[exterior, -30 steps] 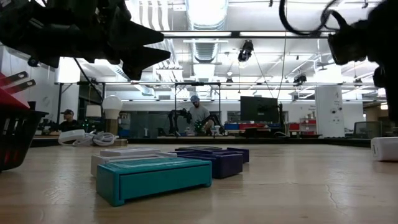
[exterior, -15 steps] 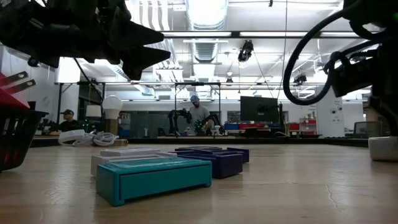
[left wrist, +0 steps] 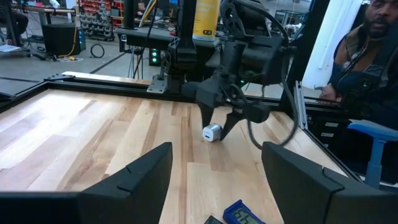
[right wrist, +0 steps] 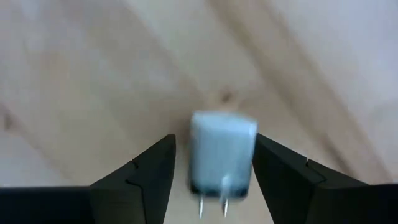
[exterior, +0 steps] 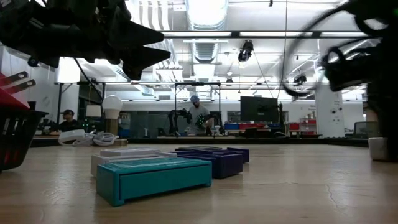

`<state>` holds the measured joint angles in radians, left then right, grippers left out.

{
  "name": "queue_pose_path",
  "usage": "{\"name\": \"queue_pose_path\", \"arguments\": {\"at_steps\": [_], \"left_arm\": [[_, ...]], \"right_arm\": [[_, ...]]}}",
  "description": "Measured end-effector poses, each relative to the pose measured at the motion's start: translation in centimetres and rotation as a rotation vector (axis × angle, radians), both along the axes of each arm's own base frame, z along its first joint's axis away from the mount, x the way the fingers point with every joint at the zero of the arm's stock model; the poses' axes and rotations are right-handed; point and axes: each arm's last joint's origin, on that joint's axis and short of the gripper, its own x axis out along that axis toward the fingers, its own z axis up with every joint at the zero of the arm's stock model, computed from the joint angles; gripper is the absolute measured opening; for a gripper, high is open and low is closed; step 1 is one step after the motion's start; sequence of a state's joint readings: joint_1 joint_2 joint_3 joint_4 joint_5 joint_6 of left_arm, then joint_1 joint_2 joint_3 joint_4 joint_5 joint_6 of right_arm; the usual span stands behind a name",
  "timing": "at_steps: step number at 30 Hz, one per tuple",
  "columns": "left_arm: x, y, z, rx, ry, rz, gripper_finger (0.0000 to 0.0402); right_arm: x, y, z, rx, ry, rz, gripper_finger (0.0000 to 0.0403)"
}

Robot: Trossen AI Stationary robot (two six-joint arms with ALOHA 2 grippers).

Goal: Pick & Place Office items
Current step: Put the white charger adapter into the black basket

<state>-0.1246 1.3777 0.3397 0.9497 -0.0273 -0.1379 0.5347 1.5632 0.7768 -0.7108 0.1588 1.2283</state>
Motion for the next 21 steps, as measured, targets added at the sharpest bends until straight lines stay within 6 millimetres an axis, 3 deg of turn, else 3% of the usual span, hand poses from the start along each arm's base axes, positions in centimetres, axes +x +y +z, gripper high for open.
{"name": "queue_pose_path", "arguments": {"at_steps": [15,21], "left_arm": [[0.01,0.00,0.07,-0.001,-0.007,0.000,0.0252],[0.01,0.00,0.07,-0.001,-0.008,0.000,0.0252]], "right_arm": [[0.02,0.01,-0.21,-0.001,0.015,-0.001,0.0201],[0.05,-0.05,-0.19,-0.001,0.011,-0.033,0.0150]]}}
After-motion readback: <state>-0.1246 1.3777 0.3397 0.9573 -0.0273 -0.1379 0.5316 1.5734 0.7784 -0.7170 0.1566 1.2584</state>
